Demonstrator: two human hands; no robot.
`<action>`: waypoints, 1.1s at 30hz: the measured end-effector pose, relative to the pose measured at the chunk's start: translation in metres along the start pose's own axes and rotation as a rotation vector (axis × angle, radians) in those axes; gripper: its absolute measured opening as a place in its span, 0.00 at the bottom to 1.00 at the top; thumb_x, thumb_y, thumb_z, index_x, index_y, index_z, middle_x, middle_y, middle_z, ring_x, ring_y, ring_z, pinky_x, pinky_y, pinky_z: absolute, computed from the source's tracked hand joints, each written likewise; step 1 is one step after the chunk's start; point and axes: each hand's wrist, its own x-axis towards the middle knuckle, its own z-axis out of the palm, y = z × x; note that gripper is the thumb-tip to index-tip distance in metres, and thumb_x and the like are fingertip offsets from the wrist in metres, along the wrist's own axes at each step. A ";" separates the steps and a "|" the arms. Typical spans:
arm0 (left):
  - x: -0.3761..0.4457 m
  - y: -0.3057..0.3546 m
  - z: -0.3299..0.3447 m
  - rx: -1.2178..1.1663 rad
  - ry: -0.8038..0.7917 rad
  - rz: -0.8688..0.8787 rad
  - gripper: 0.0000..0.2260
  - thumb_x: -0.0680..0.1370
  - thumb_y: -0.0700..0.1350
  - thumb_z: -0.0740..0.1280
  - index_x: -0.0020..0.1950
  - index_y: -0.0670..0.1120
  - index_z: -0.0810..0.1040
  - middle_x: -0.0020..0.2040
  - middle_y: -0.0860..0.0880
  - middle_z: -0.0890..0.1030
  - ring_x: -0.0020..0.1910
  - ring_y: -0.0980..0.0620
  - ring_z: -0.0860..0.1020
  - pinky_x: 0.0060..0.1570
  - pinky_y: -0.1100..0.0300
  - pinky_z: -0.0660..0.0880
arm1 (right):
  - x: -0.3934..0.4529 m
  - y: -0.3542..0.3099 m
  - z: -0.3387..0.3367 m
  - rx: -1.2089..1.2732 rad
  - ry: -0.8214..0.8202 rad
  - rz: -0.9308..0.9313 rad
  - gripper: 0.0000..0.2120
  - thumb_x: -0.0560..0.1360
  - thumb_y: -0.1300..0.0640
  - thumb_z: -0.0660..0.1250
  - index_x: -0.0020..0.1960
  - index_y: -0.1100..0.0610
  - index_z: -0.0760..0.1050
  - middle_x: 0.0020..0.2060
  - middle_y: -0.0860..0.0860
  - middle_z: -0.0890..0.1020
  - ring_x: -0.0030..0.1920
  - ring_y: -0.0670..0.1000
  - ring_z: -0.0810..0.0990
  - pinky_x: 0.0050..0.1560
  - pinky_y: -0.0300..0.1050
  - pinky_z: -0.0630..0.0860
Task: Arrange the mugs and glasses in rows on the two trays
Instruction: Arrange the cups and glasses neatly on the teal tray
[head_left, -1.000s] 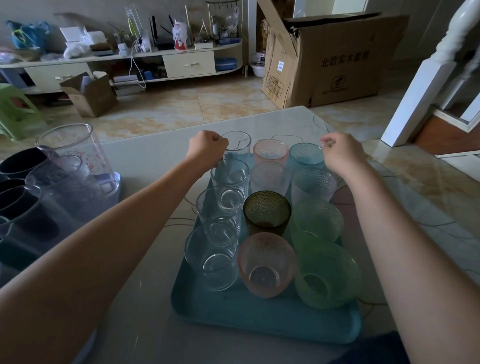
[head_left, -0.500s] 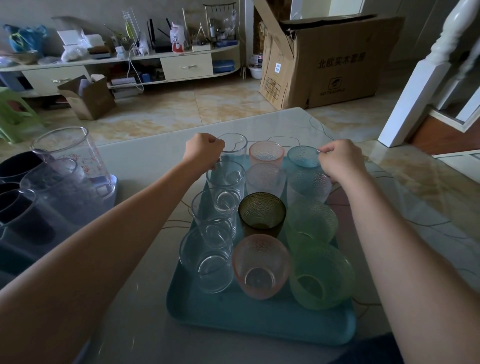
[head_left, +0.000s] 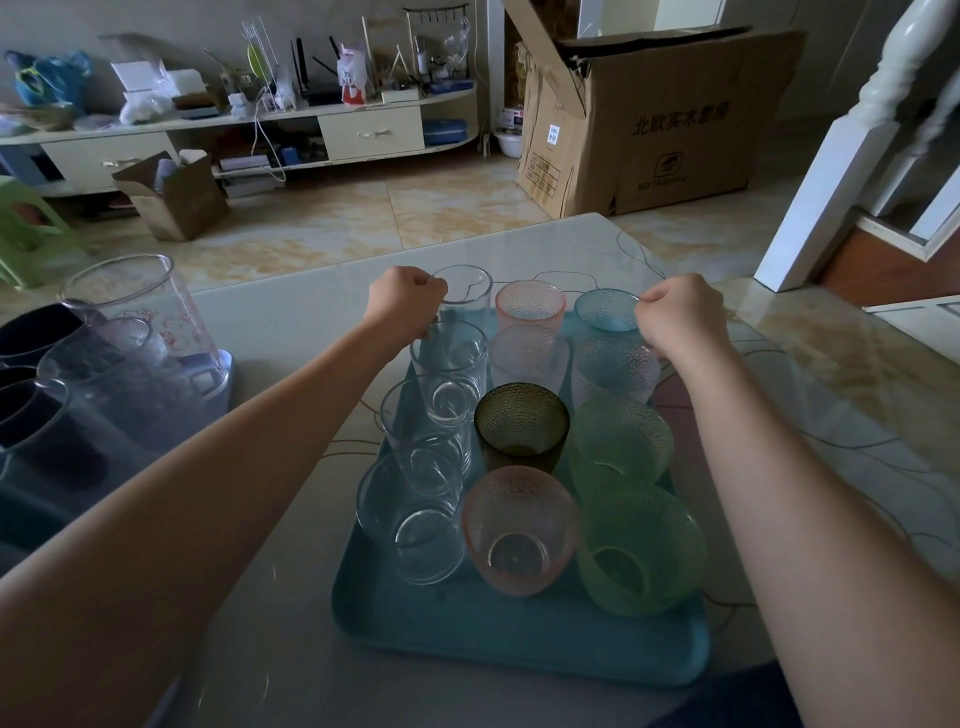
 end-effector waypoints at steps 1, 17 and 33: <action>0.000 0.000 0.000 -0.003 -0.004 -0.003 0.06 0.75 0.42 0.61 0.43 0.44 0.77 0.29 0.47 0.74 0.25 0.52 0.72 0.39 0.56 0.80 | 0.000 0.000 0.000 0.002 -0.002 -0.001 0.10 0.74 0.64 0.60 0.46 0.62 0.81 0.43 0.60 0.82 0.42 0.62 0.82 0.50 0.54 0.80; -0.055 -0.051 -0.023 -0.260 0.012 -0.148 0.14 0.80 0.47 0.58 0.58 0.41 0.77 0.41 0.46 0.78 0.37 0.50 0.75 0.36 0.59 0.75 | -0.025 0.026 -0.024 -0.070 -0.155 0.016 0.12 0.74 0.64 0.57 0.39 0.65 0.77 0.35 0.64 0.79 0.36 0.65 0.80 0.33 0.52 0.80; -0.180 -0.115 -0.032 0.220 -0.112 0.149 0.21 0.80 0.42 0.56 0.73 0.54 0.65 0.69 0.48 0.71 0.67 0.47 0.70 0.58 0.64 0.65 | -0.114 0.061 -0.066 -0.455 -1.127 0.423 0.18 0.80 0.51 0.60 0.56 0.67 0.75 0.38 0.57 0.83 0.34 0.52 0.84 0.29 0.45 0.80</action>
